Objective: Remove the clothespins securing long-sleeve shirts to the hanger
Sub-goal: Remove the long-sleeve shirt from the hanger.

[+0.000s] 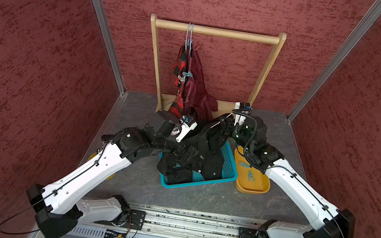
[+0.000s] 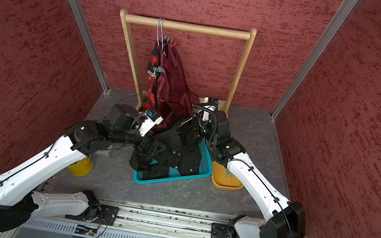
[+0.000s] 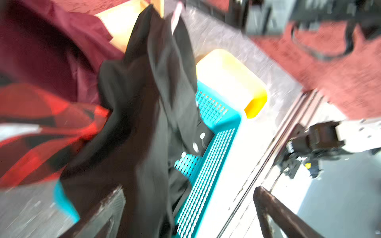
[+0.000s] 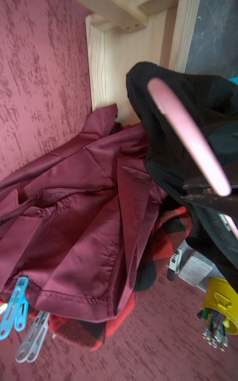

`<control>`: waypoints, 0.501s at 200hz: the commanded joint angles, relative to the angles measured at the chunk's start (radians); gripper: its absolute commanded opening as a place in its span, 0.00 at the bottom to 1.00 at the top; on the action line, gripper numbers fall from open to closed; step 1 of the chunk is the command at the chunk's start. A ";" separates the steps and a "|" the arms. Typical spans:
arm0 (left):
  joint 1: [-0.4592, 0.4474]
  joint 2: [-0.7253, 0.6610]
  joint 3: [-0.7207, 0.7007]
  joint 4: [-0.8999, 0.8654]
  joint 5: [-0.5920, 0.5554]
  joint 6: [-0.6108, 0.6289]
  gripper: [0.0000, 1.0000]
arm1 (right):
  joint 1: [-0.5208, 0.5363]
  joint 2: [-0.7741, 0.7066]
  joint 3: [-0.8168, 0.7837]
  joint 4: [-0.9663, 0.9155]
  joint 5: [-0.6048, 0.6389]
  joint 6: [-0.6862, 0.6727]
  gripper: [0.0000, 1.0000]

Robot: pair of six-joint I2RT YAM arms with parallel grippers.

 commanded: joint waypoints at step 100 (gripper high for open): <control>0.021 0.030 -0.115 -0.024 -0.203 0.032 0.30 | 0.009 -0.008 0.071 -0.037 0.058 -0.019 0.00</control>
